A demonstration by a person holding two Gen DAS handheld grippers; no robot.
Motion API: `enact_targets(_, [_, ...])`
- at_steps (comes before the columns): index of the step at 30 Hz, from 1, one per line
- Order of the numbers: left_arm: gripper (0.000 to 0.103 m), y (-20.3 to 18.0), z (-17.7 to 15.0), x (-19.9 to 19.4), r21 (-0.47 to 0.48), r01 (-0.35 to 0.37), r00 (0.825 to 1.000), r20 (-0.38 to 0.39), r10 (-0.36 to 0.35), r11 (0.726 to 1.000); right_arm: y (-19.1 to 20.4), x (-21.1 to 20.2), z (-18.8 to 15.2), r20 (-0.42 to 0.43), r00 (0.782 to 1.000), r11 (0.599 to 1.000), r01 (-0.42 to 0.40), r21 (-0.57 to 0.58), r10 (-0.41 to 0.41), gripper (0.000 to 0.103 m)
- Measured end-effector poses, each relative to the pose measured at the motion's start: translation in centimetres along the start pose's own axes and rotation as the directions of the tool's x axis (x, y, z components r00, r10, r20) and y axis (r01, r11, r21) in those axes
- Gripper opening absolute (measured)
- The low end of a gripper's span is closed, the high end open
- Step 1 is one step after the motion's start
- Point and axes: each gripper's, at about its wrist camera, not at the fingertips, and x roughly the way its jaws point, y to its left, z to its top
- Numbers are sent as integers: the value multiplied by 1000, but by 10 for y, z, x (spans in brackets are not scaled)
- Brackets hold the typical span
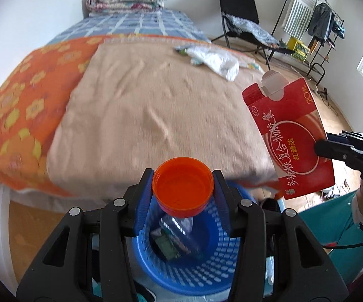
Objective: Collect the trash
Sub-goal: 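Lift and carry the orange cap and red box with both tools over the basket, then open both tools to drop the cap and red box into the basket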
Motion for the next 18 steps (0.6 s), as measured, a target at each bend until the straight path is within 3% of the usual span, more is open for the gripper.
enact_targets(11, [47,0,-50,26,-13,5,991,-131,-7,1000,17,20,-41,-110,994,999,0,-43,-5,21])
enact_targets(18, [47,-10,-65,39,19,18,982,-188,-14,1000,24,36,-56,-179,984,998,0,-57,-10,21])
